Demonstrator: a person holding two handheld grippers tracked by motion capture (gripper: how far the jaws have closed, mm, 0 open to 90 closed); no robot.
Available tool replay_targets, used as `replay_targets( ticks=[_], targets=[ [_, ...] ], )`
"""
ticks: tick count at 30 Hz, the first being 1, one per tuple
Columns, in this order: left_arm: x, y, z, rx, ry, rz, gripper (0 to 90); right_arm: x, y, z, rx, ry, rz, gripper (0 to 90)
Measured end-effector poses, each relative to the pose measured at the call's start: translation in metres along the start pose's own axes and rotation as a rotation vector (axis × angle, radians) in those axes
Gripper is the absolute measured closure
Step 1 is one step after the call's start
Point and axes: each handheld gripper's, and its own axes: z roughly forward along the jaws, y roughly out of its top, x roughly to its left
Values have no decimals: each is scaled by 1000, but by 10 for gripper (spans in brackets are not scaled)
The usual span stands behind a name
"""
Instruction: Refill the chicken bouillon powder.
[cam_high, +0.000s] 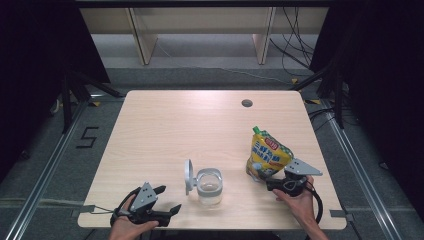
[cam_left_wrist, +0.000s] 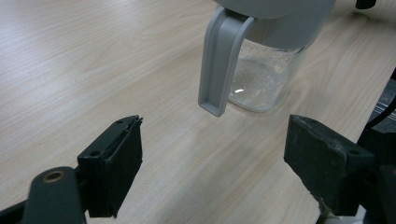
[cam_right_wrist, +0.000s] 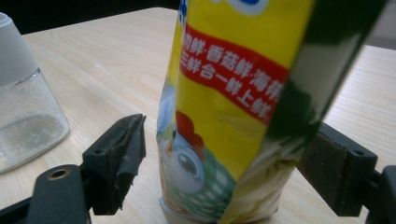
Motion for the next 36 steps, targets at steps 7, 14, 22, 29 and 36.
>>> replay_targets(
  ticks=[7, 14, 22, 29, 36],
  targets=[
    [-3, -1, 1, 2, -8, -20, 188, -1, -1, 5, -10, -1, 1, 224],
    [-1, -1, 2, -4, -12, -3, 188, 0, -2, 8, -23, -19, 28, 237],
    [-1, -1, 2, 19, -10, 17, 188, 0, -1, 13, -45, -21, 29, 241],
    [-2, -1, 3, 17, -11, -5, 188, -1, 0, 17, -90, -2, 39, 256],
    [-2, -1, 3, 21, -10, -3, 188, -4, 1, 15, -84, -10, 45, 332]
  ],
)
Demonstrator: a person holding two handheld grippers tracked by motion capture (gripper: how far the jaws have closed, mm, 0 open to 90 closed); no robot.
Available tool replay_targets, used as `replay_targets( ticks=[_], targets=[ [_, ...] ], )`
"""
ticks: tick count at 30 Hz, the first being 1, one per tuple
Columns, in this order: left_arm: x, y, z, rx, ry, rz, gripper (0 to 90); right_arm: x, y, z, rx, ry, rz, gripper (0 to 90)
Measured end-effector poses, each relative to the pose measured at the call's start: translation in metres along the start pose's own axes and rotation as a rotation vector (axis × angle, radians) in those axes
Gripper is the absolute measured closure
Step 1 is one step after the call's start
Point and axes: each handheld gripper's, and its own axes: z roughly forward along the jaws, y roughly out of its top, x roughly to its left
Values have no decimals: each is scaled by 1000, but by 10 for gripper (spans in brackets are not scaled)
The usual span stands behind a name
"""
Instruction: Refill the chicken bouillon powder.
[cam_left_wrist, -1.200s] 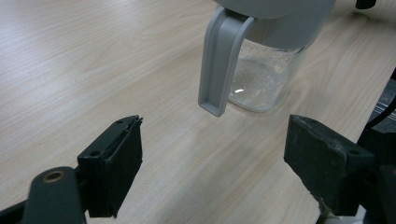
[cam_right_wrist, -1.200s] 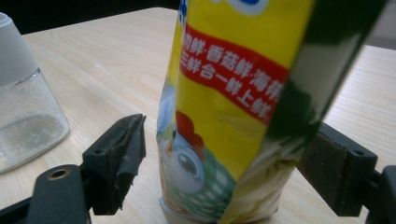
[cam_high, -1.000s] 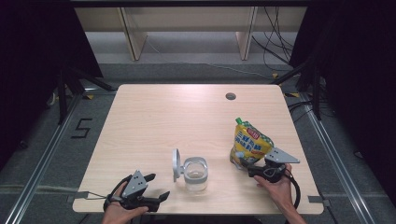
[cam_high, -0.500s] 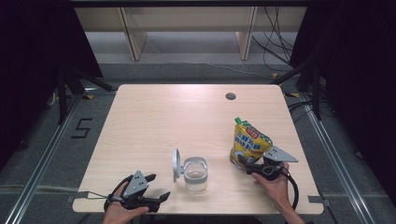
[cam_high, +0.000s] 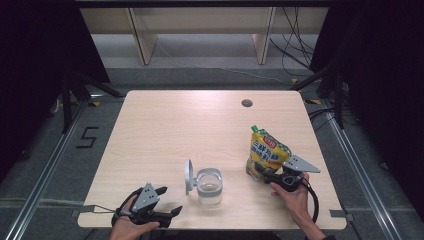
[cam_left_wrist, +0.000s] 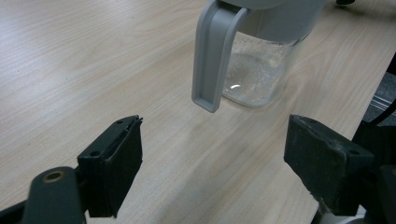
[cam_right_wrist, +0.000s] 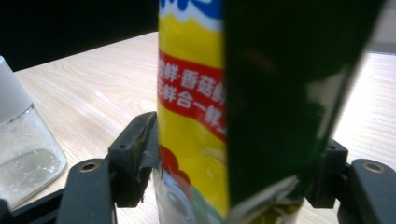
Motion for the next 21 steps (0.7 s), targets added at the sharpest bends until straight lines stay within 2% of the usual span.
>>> replay_targets(
  ticks=[1, 2, 4, 5, 6, 7, 8, 10, 11, 12, 13, 14, 15, 16, 18, 19, 21],
  targets=[
    [0, 0, 0, 1, 4, 0, 188, 0, 0, 0, -7, -4, 4, 344],
    [0, 0, 0, 0, 4, -1, 188, -2, 1, 0, -14, 1, -21, 364],
    [0, 0, 0, -1, 1, 1, 188, -1, 2, -2, -12, -8, 2, 397],
    [0, 0, 0, -1, 0, 0, 188, -3, 3, -3, -21, -15, -35, 405],
    [0, 0, 0, 0, 1, 2, 188, -3, 3, -2, -41, -11, -34, 412],
    [0, 0, 0, -1, 0, 0, 188, -2, 4, -3, -22, 4, -26, 422],
    [0, 0, 0, -2, 0, 1, 188, 0, 4, -4, -28, -3, -14, 426],
    [1, 1, -1, -2, -3, 26, 188, 1, 4, -4, -14, -15, -27, 431],
    [1, 1, -1, -3, -4, 21, 188, 0, 5, -4, -31, -13, -50, 433],
    [1, 1, -1, -2, -5, 23, 188, 4, 5, -4, -29, -15, -7, 436],
    [2, 1, -1, 1, -3, 25, 188, 4, 6, -5, -9, -24, -13, 438],
    [1, 1, -1, 0, 1, 15, 188, 2, 6, -5, -9, -18, -44, 441],
    [0, 0, 0, -5, -2, 1, 189, 4, 7, -4, -25, -2, -18, 444],
    [0, 0, -1, -6, -1, -3, 188, 4, 7, -6, -6, -18, -32, 447],
    [0, 0, -1, -9, -2, -5, 188, 7, 9, -6, -14, -11, -23, 452],
    [0, 0, -1, -7, -2, -3, 189, 6, 9, -7, 6, -22, -48, 454],
    [0, 0, -1, -7, -3, -4, 189, 9, 11, -8, 16, -13, -28, 459]
  ],
)
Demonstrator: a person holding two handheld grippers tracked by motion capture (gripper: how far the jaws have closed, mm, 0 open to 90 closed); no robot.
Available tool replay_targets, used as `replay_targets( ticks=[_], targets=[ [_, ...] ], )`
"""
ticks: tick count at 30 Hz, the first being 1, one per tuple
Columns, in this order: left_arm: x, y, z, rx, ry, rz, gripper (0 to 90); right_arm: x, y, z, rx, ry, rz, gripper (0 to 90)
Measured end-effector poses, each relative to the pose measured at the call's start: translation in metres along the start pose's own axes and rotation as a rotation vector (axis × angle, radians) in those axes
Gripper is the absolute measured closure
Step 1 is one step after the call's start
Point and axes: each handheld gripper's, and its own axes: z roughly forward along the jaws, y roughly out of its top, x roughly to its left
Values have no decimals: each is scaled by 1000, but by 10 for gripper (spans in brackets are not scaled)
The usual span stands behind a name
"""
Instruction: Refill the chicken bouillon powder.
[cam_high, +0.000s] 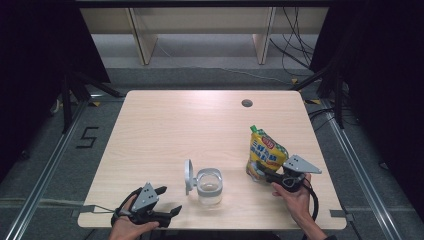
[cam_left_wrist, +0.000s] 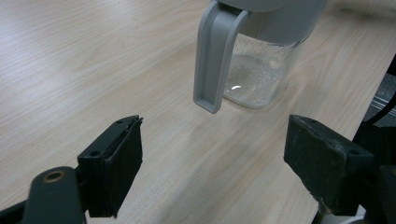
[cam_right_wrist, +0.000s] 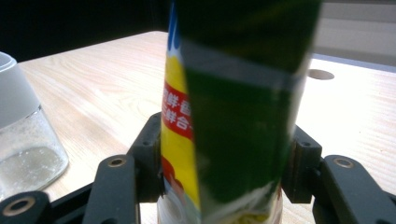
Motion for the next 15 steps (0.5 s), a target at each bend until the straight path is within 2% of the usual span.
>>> replay_targets(
  ticks=[2, 3, 4, 5, 7, 9, 10, 11, 12, 13, 14, 15],
  targets=[
    [0, 0, 0, -2, 0, -2, 189, 0, 1, 0, -7, 4, -11, 461],
    [0, 0, 0, -1, 0, 0, 189, 2, 2, 1, -22, -6, -41, 464],
    [0, 0, 0, -1, 0, 0, 189, 3, 3, 0, -13, 10, -25, 465],
    [0, 0, 0, 2, 3, 1, 188, 3, 3, -1, 8, 17, -44, 466],
    [0, 0, 0, 3, -1, 0, 189, 5, 6, -2, 13, 10, -48, 470],
    [-1, 0, 0, -6, -3, -14, 189, 6, 7, -3, 13, 8, -71, 473],
    [0, 0, 0, -3, -1, -7, 189, 8, 8, -3, 13, 10, -84, 475],
    [0, 0, -1, 7, -1, 1, 189, 8, 8, -3, 11, 0, -104, 476],
    [0, 0, -1, 3, 4, -1, 189, 8, 9, -3, 0, -3, -144, 476],
    [0, 0, 0, 0, 2, -2, 189, 9, 10, -5, 24, 6, -128, 477],
    [-1, 0, 1, -18, 0, -19, 189, 8, 11, -4, -1, -4, -170, 478],
    [0, 0, 0, -11, 0, -12, 189, 8, 12, -6, 10, -13, -167, 479]
  ],
)
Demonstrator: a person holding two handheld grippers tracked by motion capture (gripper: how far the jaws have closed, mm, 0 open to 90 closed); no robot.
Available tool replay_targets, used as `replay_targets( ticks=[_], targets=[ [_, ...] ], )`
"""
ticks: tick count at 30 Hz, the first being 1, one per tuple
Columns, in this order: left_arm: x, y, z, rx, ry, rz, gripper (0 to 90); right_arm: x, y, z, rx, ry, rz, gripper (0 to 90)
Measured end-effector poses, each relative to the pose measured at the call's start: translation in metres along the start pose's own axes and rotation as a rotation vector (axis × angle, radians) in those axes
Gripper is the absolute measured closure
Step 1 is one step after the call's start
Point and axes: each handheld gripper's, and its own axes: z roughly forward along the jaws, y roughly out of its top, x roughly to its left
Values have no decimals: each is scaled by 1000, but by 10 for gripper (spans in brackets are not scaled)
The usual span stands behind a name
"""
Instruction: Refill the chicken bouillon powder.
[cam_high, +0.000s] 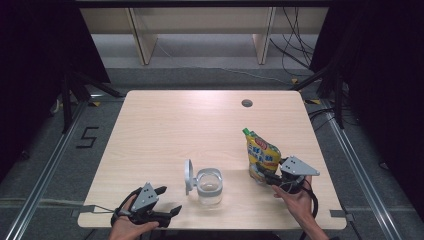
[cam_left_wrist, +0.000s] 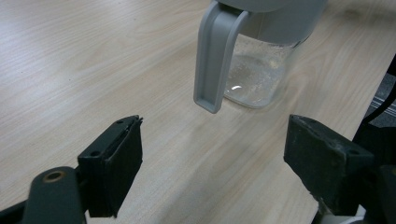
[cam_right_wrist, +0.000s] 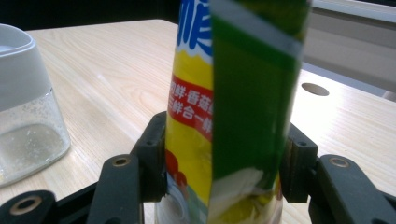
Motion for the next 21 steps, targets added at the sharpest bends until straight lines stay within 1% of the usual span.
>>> replay_targets(
  ticks=[1, 2, 6, 7, 8, 9, 10, 11, 13, 14, 15, 16, 18, 19, 20, 21],
  targets=[
    [1, 0, -1, 5, 1, 19, 189, 0, 1, 0, 0, 1, -3, 480],
    [2, 0, 0, -4, -2, 23, 189, 1, 2, -2, 6, -1, -32, 482],
    [2, 0, 0, -2, 0, 22, 189, 5, 5, -6, 9, -7, -79, 487],
    [3, 1, -1, 17, 6, 44, 189, 4, 6, -8, 16, -12, -99, 487],
    [2, 0, -1, 6, 2, 31, 189, 7, 8, -9, 20, -14, -95, 488],
    [2, 0, 0, -2, -1, 22, 189, 9, 9, -10, 21, -15, -129, 490],
    [3, 0, -1, 9, 1, 34, 189, 10, 10, -11, 27, -15, -137, 490],
    [3, 0, -1, 12, 4, 37, 189, 11, 11, -13, 24, -29, -172, 491],
    [3, 0, -1, 9, 4, 35, 189, 15, 14, -16, 29, -29, -197, 492],
    [3, 0, -1, 10, 5, 36, 189, 17, 15, -17, 28, -37, -223, 492],
    [3, 0, -1, 10, 5, 36, 189, 19, 17, -19, 30, -37, -239, 493],
    [3, 0, -2, 11, 4, 35, 189, 21, 18, -20, 28, -36, -270, 493],
    [3, 0, -2, 10, 3, 33, 189, 25, 21, -24, 25, -41, -300, 494],
    [4, 0, -2, 12, 2, 34, 189, 27, 22, -26, 33, -36, -300, 494],
    [2, 0, -1, 10, 4, 7, 189, 30, 23, -28, 31, -47, -318, 495],
    [1, -1, -1, 0, 2, -7, 189, 31, 24, -30, 25, -55, -331, 495]
  ],
)
